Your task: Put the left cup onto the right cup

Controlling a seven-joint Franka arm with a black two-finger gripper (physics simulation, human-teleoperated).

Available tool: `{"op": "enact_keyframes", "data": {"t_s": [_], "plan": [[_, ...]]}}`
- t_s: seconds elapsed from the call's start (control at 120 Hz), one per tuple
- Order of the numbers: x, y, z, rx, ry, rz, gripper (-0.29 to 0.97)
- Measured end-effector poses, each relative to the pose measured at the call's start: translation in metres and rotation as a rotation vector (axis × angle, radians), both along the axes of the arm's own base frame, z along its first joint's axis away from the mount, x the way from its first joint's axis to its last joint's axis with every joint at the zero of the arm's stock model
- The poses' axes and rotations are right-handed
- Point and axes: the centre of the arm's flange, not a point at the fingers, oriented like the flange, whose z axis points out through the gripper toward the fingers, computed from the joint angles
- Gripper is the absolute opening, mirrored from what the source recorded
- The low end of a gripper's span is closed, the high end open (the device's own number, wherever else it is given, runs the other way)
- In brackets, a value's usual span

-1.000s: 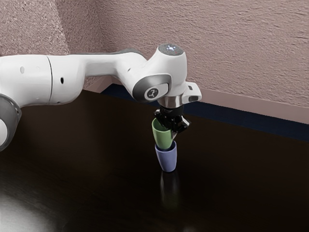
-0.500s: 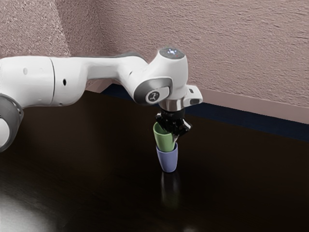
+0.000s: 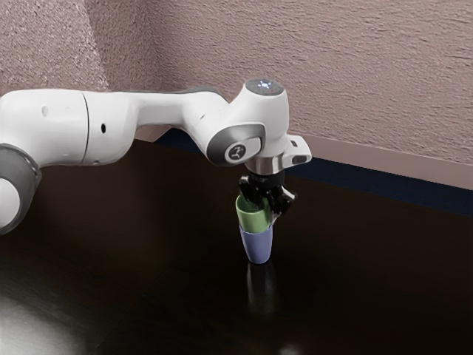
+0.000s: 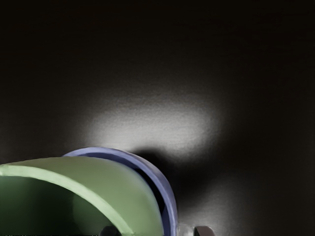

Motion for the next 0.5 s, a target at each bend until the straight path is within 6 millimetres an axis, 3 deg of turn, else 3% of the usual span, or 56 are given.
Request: {"op": "enact_keyframes", "data": {"t_s": [0.2,0.5], "plan": [[-0.0001,-0.0002,-0.0003,-0.002,0.001,-0.003,0.5],[0.0002,-0.0002,0.0003,-0.003,0.0,-0.006,0.64]]}}
